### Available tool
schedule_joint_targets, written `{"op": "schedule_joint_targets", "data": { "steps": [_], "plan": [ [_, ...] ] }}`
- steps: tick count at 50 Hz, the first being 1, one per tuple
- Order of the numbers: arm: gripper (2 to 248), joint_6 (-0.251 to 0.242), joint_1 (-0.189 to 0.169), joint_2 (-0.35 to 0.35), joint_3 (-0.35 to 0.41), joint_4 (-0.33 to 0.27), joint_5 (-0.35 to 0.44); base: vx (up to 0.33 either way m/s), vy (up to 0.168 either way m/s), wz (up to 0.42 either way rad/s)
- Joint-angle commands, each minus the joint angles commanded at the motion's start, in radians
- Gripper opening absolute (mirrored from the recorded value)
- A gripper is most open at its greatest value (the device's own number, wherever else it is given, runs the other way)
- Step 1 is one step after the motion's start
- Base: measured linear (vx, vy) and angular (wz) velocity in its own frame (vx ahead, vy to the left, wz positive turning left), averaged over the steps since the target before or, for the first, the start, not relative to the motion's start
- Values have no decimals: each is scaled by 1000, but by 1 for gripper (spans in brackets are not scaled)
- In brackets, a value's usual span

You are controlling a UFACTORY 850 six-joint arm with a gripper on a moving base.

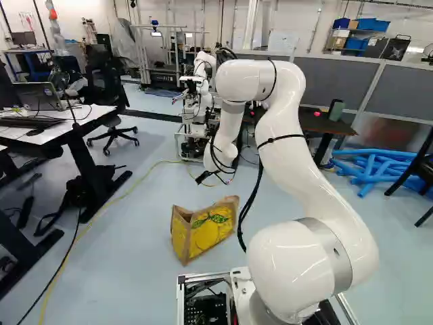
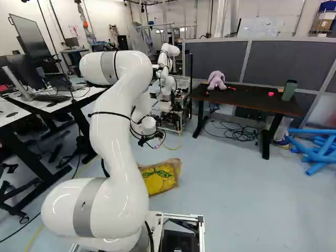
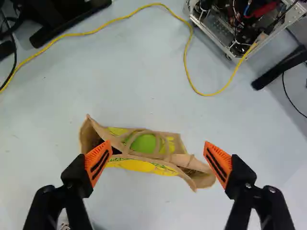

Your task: Pick up the bag on the ground and place it on the table

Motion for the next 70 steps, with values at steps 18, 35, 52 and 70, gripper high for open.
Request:
{"op": "schedule_joint_targets", "data": {
  "steps": [18,35,52,70],
  "plan": [
    [247,-157,0,-64,-42,-5,-7,0,0,0],
    [247,-335,0,-124,-83,-28,-51,0,0,0],
    [247,-514,0,-186,-127,-49,-129,0,0,0],
    [247,-703,0,-253,-178,-69,-214,0,0,0]
  ]
}}
